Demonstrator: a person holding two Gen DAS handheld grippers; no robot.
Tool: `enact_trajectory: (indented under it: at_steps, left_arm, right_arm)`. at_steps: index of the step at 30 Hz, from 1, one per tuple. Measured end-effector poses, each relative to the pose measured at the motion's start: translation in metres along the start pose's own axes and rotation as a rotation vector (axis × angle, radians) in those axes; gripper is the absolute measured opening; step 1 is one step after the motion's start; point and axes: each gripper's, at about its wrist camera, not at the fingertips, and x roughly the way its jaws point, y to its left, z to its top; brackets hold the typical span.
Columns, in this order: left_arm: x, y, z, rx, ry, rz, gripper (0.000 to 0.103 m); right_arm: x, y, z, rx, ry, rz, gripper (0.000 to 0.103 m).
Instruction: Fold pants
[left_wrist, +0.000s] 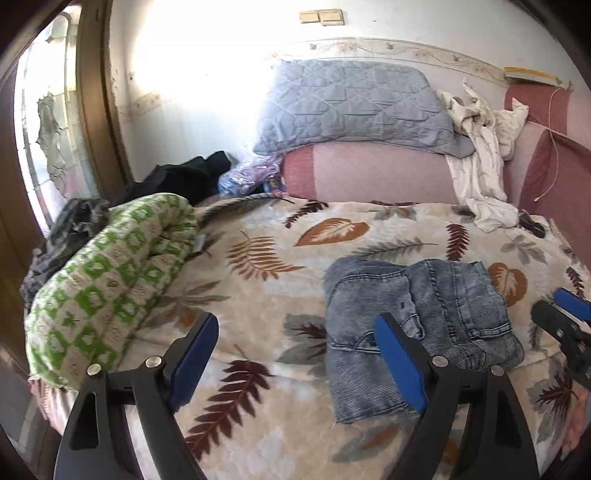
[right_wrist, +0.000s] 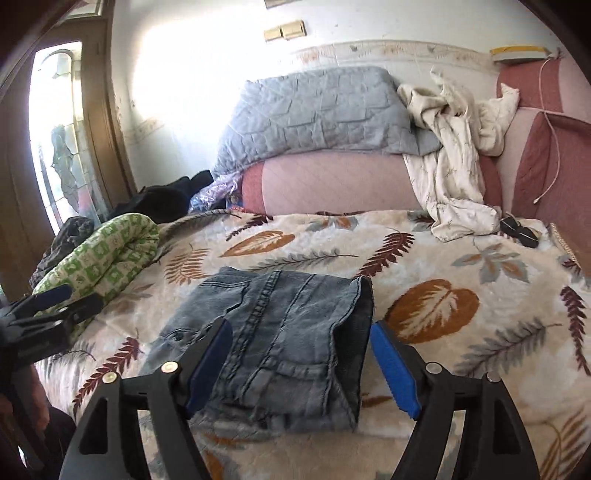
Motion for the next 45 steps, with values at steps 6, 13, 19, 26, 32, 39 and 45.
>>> enact_trajectory:
  at_steps: [6,13,19,26,32,39,45]
  left_arm:
    - [-0.023,0.012,-0.001,-0.068,-0.008,-0.02,0.087]
    - [-0.049,0.021,0.0,-0.063,-0.026,-0.06,0.087]
    - [-0.071,0.031,0.003,-0.038,-0.073,-0.047,0.087]
    - [-0.096,0.046,0.007,-0.061,-0.119,-0.043,0.087]
    - [-0.109,0.053,0.009,-0.068,-0.14,-0.042,0.087]
    - [-0.112,0.055,0.01,-0.074,-0.138,-0.059,0.087]
    - [-0.103,0.053,0.009,-0.08,-0.13,-0.113,0.087]
  right_arm:
    - [-0.034,0.02,-0.01,-0.006,-0.042,0.004,0.083]
    - [-0.055,0.046,-0.01,-0.042,-0.056,-0.022,0.084]
    - [-0.071,0.076,0.0,-0.095,-0.099,-0.019,0.088]
    - [-0.087,0.101,0.008,-0.137,-0.155,-0.023,0.089]
    - [-0.093,0.111,0.014,-0.158,-0.176,-0.015,0.09]
    - [-0.084,0.117,0.016,-0.18,-0.167,-0.008,0.091]
    - [-0.07,0.115,0.018,-0.169,-0.147,0.006,0.091]
